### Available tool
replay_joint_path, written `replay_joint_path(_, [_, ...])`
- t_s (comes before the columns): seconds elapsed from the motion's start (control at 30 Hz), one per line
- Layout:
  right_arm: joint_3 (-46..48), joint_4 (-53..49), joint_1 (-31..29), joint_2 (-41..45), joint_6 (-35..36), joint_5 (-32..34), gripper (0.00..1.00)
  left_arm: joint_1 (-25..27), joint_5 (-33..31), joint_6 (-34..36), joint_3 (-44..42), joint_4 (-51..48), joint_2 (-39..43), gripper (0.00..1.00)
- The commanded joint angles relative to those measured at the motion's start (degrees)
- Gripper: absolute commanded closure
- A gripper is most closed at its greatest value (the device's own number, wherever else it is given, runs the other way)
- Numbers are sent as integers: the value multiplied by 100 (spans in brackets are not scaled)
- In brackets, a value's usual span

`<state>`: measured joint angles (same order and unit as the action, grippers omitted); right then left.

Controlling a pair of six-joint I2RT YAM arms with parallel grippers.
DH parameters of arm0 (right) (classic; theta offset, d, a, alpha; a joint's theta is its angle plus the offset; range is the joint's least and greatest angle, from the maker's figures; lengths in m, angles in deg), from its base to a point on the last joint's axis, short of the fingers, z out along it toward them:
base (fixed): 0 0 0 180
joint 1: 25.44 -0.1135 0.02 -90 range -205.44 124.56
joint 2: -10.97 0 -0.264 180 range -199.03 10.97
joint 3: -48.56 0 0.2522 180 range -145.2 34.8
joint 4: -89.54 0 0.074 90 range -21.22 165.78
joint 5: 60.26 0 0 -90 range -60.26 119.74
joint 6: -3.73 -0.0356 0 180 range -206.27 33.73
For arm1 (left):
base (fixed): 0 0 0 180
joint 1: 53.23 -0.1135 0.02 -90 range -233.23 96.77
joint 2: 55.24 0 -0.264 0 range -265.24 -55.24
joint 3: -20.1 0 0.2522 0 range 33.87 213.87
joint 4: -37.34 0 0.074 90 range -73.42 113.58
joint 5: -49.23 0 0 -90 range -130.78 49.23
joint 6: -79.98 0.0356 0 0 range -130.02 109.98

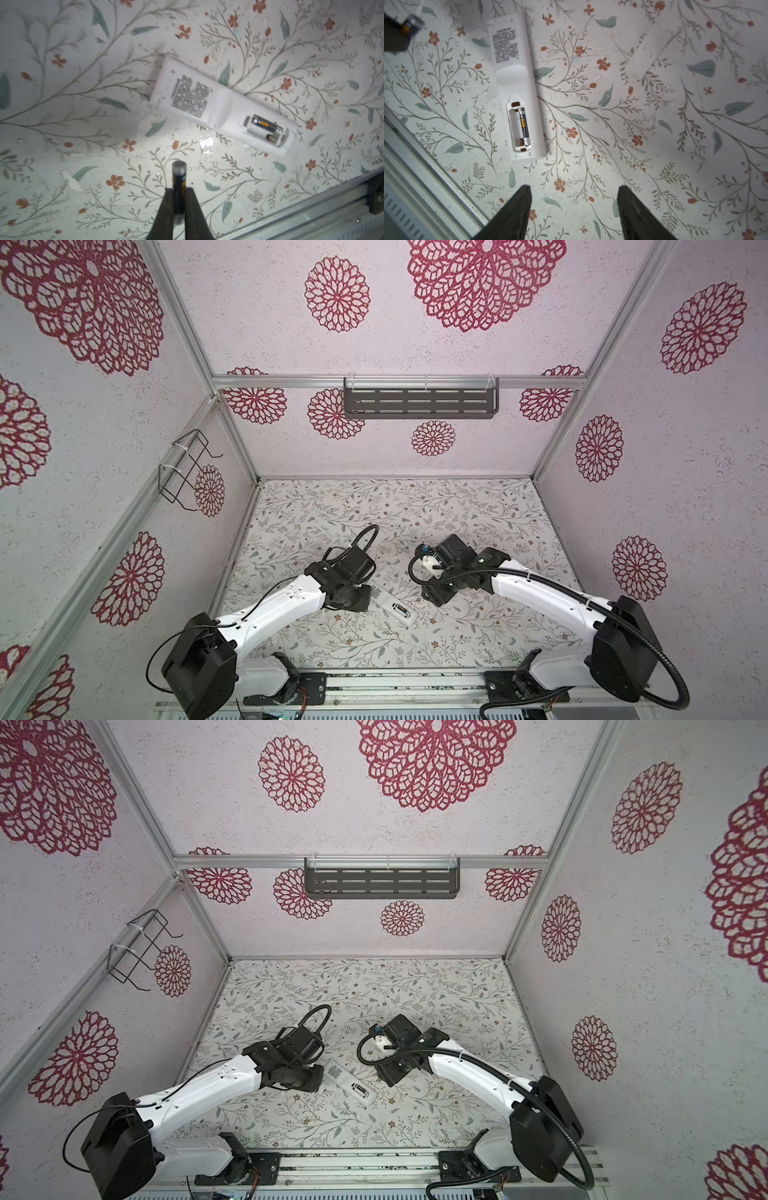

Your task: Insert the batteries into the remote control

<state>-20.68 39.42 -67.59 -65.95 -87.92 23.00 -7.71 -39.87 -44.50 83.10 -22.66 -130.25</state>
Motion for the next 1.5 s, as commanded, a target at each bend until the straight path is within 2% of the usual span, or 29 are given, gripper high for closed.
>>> replay_joint_path(0.0, [121,198,266,381,-303,-59,30,563,9,-109,28,26,-145,87])
replay_joint_path(0.13, [517,537,392,808,-466,-174,30,1162,211,11,142,201,-500,87])
replay_joint_path(0.37, [1880,1769,264,2318,-808,-1003,26,2128,434,-80,218,370,-1055,87])
replay_joint_path(0.5, [2052,1965,-86,2438,-1097,-827,27,2366,590,-253,-19,716,-1050,84])
replay_joint_path(0.67, [2340,2072,-673,2527,-1355,-344,27,2388,551,-339,-327,914,-920,78])
replay_joint_path(0.8, [2457,2138,-940,2490,-1564,-282,27,2375,397,-366,-451,986,-769,55])
replay_joint_path(0.97, [2594,2114,-1575,2375,-1794,-114,27,2258,79,-496,-562,977,-325,35])
replay_joint_path(1.1, [2542,2051,-2080,2331,-1858,82,27,1957,232,-678,-1018,1360,448,29])
replay_joint_path(1.23, [2266,1760,-2190,2150,-1745,203,27,1697,193,-710,-1320,1379,943,26])
replay_joint_path(1.47, [2276,2166,-2245,1872,-1196,69,28,1609,525,-493,-1337,1341,1330,27])
